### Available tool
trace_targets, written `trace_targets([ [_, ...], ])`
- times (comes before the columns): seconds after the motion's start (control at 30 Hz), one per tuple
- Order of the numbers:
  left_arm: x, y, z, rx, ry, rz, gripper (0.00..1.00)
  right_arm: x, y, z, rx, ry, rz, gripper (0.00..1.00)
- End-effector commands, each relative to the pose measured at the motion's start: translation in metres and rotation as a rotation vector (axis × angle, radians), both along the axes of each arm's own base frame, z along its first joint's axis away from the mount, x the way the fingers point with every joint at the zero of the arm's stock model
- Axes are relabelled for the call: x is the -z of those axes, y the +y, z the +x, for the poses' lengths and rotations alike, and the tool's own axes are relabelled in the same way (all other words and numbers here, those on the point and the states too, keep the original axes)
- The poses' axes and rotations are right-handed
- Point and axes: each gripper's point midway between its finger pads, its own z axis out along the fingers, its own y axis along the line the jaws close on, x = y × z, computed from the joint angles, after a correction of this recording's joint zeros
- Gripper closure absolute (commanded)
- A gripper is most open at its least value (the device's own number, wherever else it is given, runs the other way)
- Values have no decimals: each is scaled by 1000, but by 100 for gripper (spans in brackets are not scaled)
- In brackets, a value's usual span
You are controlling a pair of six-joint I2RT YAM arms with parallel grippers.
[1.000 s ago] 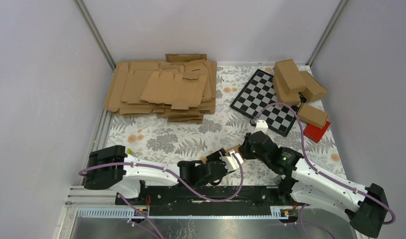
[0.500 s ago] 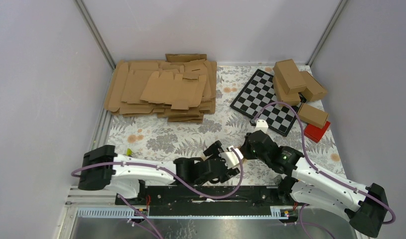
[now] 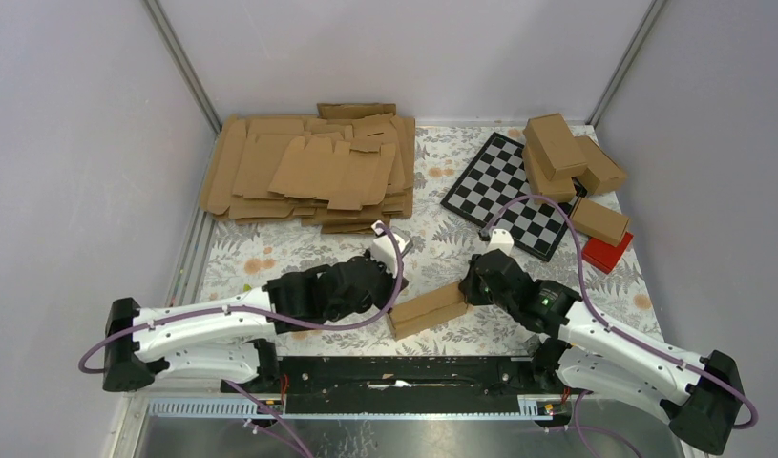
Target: Fold the paper box
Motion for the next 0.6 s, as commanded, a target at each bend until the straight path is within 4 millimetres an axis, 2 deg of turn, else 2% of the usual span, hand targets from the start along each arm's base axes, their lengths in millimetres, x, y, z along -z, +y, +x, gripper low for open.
trace_targets([
  [0.0, 22, 1, -18, 59, 151, 57, 100, 7, 1, -5, -26, 30, -15, 100],
  [0.23, 64, 2, -29, 84, 257, 126, 100, 9, 5, -4, -40, 41, -17, 100],
  [0.47, 119, 20, -35, 20, 393, 213, 100, 10, 5, -5, -43, 45, -22, 100],
  [0.57, 134, 22, -40, 18, 435, 225, 100, 12, 4, -6, -41, 49, -22, 100],
])
